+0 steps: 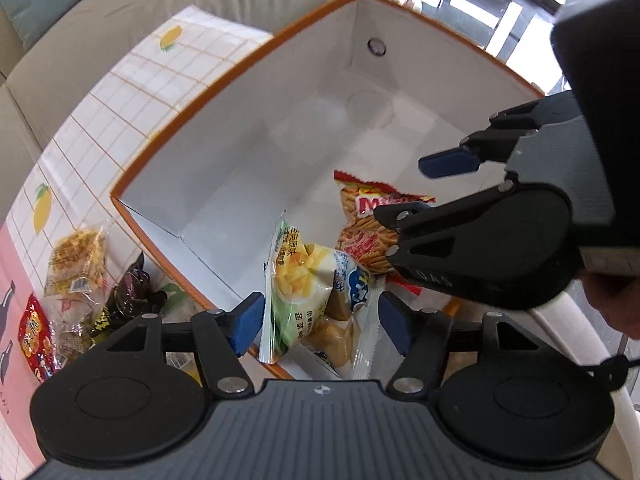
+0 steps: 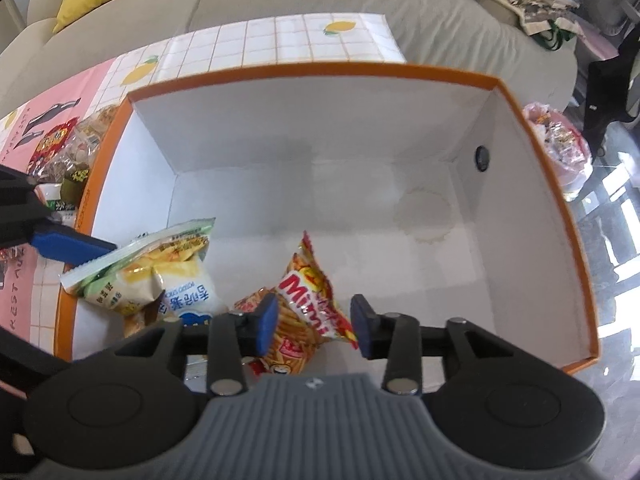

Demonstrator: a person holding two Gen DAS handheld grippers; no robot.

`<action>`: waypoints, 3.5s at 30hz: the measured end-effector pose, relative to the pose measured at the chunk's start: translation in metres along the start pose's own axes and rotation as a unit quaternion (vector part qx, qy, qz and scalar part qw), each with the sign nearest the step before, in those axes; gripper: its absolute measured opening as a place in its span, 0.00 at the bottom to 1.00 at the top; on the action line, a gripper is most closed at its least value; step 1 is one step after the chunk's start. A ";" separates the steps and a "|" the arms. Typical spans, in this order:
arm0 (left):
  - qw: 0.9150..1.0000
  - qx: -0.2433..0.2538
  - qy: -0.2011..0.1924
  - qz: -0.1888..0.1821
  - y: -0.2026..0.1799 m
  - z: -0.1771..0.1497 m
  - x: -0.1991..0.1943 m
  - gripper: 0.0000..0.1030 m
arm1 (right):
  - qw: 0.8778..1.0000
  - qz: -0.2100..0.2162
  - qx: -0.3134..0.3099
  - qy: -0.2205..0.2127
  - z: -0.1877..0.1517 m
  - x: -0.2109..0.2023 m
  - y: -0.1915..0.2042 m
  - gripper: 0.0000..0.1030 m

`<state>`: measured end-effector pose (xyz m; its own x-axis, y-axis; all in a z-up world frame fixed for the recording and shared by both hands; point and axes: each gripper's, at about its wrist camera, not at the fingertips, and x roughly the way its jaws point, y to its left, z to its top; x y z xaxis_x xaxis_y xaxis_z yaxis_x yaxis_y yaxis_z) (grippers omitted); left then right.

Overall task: Organize snacks
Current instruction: 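Open both tools to release the bags and withdraw from the box, then grasp the wrapped date with the left tool while the right tool grasps the clear bag of white balls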

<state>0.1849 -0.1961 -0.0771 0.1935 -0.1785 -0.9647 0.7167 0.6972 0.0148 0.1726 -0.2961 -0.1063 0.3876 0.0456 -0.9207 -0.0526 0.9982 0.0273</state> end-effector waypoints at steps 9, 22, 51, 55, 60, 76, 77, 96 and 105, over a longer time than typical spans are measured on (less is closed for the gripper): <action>0.997 -0.032 -0.069 -0.012 0.007 -0.021 -0.051 0.74 | 0.997 -0.026 0.026 -0.062 0.003 -0.046 -0.004 0.75; 0.966 -0.157 -0.199 0.053 0.055 -0.103 -0.117 0.74 | 0.978 -0.033 0.038 -0.201 -0.020 -0.107 0.051 0.86; 0.917 -0.362 -0.152 0.074 0.181 -0.263 -0.075 0.74 | 0.966 0.057 -0.151 -0.201 -0.037 -0.046 0.239 0.75; 0.915 -0.370 -0.140 0.077 0.188 -0.266 -0.057 0.74 | 0.968 0.055 -0.164 -0.183 -0.035 -0.023 0.247 0.75; 0.909 -0.386 -0.133 0.078 0.197 -0.270 -0.038 0.74 | 0.969 0.029 -0.189 -0.160 -0.032 0.005 0.256 0.75; 0.890 -0.427 -0.140 0.081 0.211 -0.252 0.005 0.78 | 0.974 -0.063 -0.166 -0.139 -0.038 0.059 0.251 0.84; 0.888 -0.431 -0.139 0.080 0.213 -0.251 0.007 0.78 | 0.975 -0.065 -0.162 -0.137 -0.036 0.063 0.250 0.88; 0.887 -0.433 -0.142 0.079 0.214 -0.244 0.016 0.53 | 0.974 -0.058 -0.153 -0.159 -0.038 0.067 0.257 0.32; 0.893 -0.428 -0.122 0.063 0.199 -0.253 0.007 0.47 | 0.971 -0.039 -0.173 -0.163 -0.048 0.054 0.262 0.07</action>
<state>0.1594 0.1168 -0.1477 0.4526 -0.1340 -0.8816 -0.0756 0.9793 -0.1877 0.1353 -0.0337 -0.1676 0.6696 0.0367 -0.7418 -0.2956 0.9294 -0.2208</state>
